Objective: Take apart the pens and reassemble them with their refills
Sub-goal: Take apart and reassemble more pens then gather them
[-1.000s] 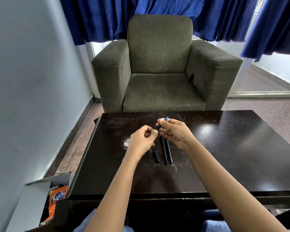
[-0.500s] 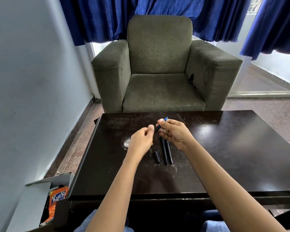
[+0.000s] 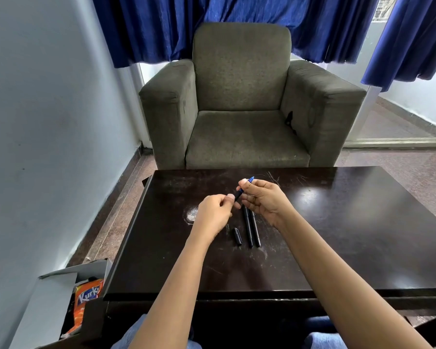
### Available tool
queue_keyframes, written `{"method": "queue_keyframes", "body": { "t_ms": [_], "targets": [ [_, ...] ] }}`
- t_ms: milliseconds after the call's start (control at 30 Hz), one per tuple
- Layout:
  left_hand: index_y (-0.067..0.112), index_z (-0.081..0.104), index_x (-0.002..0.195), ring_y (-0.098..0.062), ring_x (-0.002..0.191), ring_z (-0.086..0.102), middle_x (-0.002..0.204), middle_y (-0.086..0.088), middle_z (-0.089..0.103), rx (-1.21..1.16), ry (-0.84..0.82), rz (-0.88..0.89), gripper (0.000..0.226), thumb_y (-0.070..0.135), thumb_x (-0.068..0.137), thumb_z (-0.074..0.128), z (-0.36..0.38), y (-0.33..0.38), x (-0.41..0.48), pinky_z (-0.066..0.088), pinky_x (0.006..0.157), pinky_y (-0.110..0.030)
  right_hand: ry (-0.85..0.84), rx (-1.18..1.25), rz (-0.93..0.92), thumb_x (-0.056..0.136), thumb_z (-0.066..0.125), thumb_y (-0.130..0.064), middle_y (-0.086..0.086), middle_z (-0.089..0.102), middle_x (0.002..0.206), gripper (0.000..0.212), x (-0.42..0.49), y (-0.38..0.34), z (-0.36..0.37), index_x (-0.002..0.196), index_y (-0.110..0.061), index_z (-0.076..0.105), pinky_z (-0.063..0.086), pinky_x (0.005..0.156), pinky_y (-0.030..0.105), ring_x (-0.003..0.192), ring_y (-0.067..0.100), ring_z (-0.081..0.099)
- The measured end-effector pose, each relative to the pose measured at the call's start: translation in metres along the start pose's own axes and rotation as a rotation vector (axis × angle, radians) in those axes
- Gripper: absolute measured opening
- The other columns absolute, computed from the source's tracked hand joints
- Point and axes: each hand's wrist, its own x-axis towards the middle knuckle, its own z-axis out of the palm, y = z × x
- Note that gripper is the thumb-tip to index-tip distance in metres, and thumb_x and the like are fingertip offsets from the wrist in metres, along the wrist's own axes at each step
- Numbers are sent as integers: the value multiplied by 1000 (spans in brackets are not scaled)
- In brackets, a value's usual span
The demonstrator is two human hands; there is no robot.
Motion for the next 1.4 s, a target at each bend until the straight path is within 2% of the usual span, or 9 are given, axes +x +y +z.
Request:
{"method": "queue_keyframes", "body": {
  "t_ms": [100, 200, 333, 567, 700, 867, 1033, 1167, 1400],
  "targets": [
    [17, 64, 93, -13, 76, 58, 82, 4, 61, -13, 37, 44, 17, 34, 89, 62, 0, -3, 1, 46, 68, -24, -2, -9, -4, 88, 67, -25, 1, 67, 79, 16, -1, 0, 0, 82, -11, 67, 54, 67, 18, 60, 3, 63],
    [18, 61, 98, -12, 84, 62, 92, 4, 63, -45, 30, 5, 26, 43, 88, 60, 0, -2, 0, 48, 70, -24, -6, -7, -6, 88, 67, -25, 1, 67, 76, 16, -1, 0, 0, 82, -10, 67, 54, 69, 19, 59, 3, 63],
    [16, 71, 89, -12, 65, 57, 70, 1, 61, -4, -22, -57, 44, 41, 100, 38, -1, 3, -1, 41, 58, -20, -2, -12, -2, 87, 68, -25, 1, 67, 74, 16, 0, 1, 0, 81, -10, 67, 55, 65, 17, 58, 4, 63],
    [14, 62, 101, -5, 75, 58, 90, 5, 64, -22, 16, -15, 30, 42, 92, 55, 1, 1, 1, 43, 64, -19, -1, -15, -14, 86, 69, -24, 1, 69, 76, 16, 1, 1, 0, 80, -10, 68, 55, 66, 19, 60, 4, 64],
    [18, 70, 90, -6, 69, 64, 91, 1, 72, -24, -55, -73, 40, 40, 100, 38, 1, 2, 1, 50, 70, -27, 3, -24, -8, 86, 69, -25, 1, 67, 73, 17, 1, 2, 0, 79, -9, 67, 54, 60, 16, 57, 4, 62],
    [16, 64, 94, -1, 60, 61, 79, 2, 67, -71, -22, 10, 16, 31, 91, 61, 0, -1, -1, 49, 62, -18, 20, -31, 8, 85, 69, -28, 0, 64, 66, 20, 2, 2, 1, 75, -11, 62, 53, 58, 15, 51, 3, 59],
    [15, 61, 100, 0, 59, 58, 90, 3, 68, -37, -26, 9, 20, 33, 95, 53, 1, 0, -1, 40, 48, -3, -69, 11, 46, 93, 58, -31, 3, 68, 91, 26, 2, -2, 0, 104, -9, 67, 50, 90, 30, 79, 11, 62],
    [15, 63, 98, -2, 60, 58, 96, 1, 71, -42, -21, -4, 23, 32, 98, 47, 1, 1, -1, 45, 57, -13, -178, 75, 64, 98, 44, -9, 6, 68, 114, 26, 3, -7, -7, 115, -12, 63, 44, 100, 33, 99, 16, 64],
    [16, 62, 98, -3, 63, 57, 95, -1, 71, -39, 10, 18, 18, 32, 93, 56, 0, 1, -1, 43, 52, -9, -62, 35, 28, 90, 63, -16, -5, 74, 77, 4, 4, -1, -7, 89, -16, 66, 48, 83, 27, 67, 3, 69]
  ]
}}
